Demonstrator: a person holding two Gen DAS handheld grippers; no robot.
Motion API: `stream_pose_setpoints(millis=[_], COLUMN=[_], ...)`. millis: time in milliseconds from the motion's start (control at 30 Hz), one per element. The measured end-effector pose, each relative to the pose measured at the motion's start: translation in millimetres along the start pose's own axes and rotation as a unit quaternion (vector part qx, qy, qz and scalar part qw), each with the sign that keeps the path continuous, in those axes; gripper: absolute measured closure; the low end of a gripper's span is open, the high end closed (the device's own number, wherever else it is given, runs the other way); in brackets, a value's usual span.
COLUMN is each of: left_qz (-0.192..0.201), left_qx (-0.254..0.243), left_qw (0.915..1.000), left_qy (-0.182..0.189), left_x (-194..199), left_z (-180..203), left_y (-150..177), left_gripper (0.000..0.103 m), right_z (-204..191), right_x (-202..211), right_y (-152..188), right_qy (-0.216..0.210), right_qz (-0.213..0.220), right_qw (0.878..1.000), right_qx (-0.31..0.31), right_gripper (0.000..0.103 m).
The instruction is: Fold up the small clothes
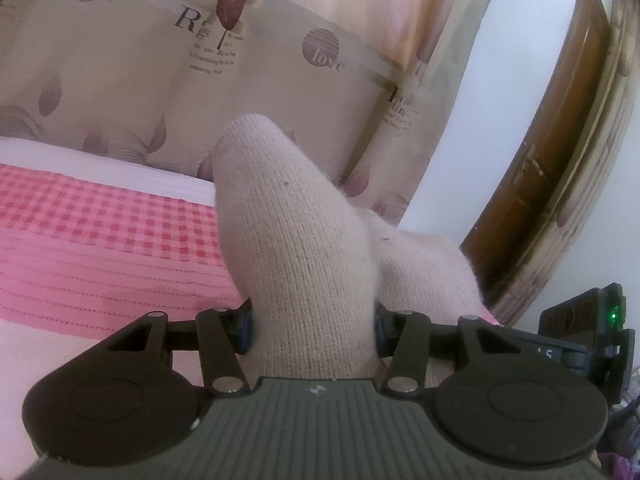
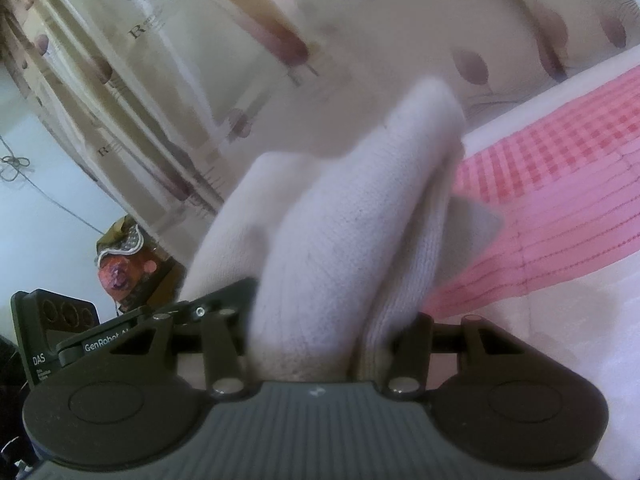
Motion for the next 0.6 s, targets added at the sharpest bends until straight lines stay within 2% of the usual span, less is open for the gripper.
stream_pose_setpoints(millis=[600], left_qz=[0.021], left_qx=[0.016], left_qw=[0.9996], left_qy=[-0.009], left_x=[43], left_z=[-23], left_y=[5], left_gripper=[0.052], right_z=[-37], right_x=[-11], right_y=[16], right_qy=[-0.023], right_qz=[-0.010], right_qw=[1.000], right_qx=[0.015], right_gripper=[0.052])
Point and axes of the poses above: each gripper's, at about its wrist camera, not at the fingertips, and x roughly against the way its jaws point, z to its right, y to its underside, the point moved 6 cm from there along -x, roughly the way its jaws point, and after that the axes turned 12 degrees about -y, right-handed, at the moved point
